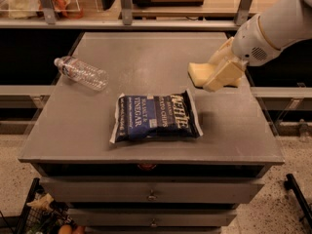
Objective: Move sponge near blue chip bag
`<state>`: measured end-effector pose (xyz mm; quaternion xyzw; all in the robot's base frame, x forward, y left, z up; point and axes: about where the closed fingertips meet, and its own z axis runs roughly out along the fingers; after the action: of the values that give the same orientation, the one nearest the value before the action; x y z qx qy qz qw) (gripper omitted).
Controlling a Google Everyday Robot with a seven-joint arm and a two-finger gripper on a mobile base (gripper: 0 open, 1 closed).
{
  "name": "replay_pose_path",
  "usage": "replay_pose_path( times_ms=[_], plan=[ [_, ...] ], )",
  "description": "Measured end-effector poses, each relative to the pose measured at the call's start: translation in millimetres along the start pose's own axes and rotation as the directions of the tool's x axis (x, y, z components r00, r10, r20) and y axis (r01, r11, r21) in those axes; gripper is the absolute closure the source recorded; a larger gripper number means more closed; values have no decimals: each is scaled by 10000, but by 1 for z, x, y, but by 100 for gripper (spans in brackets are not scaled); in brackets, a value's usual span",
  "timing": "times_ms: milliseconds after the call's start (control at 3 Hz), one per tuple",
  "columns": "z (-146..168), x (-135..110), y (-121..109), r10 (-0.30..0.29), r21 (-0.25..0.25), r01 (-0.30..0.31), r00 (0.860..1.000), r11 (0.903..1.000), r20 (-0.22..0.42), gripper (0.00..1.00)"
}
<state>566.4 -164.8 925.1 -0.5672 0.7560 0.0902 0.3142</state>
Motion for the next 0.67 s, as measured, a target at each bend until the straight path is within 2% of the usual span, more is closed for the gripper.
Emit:
replay_pose_path(
  times_ms=[667],
  plan=[
    [4, -6, 5, -158, -265, 156, 9999, 9995, -41, 13]
  ],
)
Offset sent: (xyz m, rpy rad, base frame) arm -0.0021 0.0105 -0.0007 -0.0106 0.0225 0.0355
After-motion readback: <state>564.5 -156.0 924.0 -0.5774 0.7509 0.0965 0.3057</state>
